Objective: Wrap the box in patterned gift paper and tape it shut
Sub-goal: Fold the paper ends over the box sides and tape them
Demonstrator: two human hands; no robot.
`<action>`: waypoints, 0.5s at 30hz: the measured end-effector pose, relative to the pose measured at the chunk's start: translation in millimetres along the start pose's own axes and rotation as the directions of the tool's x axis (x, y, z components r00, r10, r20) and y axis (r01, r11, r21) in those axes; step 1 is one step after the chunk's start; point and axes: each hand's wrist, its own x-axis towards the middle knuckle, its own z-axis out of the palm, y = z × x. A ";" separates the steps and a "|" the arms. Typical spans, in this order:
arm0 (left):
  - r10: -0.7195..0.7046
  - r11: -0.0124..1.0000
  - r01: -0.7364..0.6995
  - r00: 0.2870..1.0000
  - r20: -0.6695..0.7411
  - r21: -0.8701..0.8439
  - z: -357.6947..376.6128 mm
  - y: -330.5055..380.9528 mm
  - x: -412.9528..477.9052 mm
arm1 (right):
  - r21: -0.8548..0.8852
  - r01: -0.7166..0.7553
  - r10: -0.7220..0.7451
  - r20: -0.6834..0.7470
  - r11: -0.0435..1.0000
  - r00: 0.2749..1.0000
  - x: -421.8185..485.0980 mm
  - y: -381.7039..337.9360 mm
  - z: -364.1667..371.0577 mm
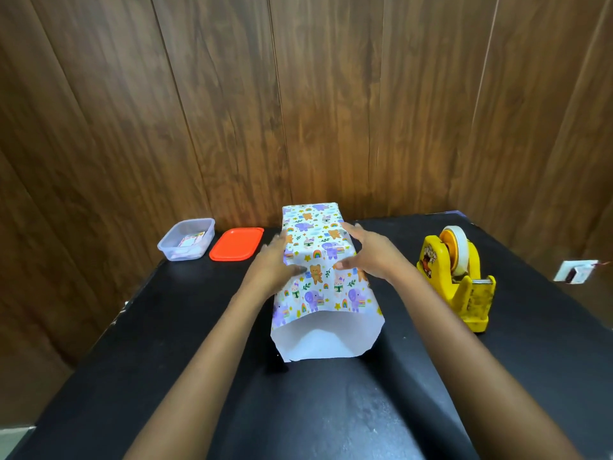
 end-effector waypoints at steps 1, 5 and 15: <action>0.043 0.991 -0.044 0.999 0.011 0.127 1.5 2.2 1.4 | -0.107 0.049 -0.049 0.000 0.993 0.999 1.1 -2.2 -0.4; 0.153 0.858 -0.153 0.987 0.040 0.490 6.3 10.5 3.4 | -0.314 0.149 -0.132 0.075 0.938 0.988 5.6 -9.1 -0.2; 0.273 0.589 -0.170 0.962 0.003 0.790 15.4 18.0 -4.0 | -0.663 0.212 -0.261 0.026 0.718 0.965 17.0 -10.4 15.5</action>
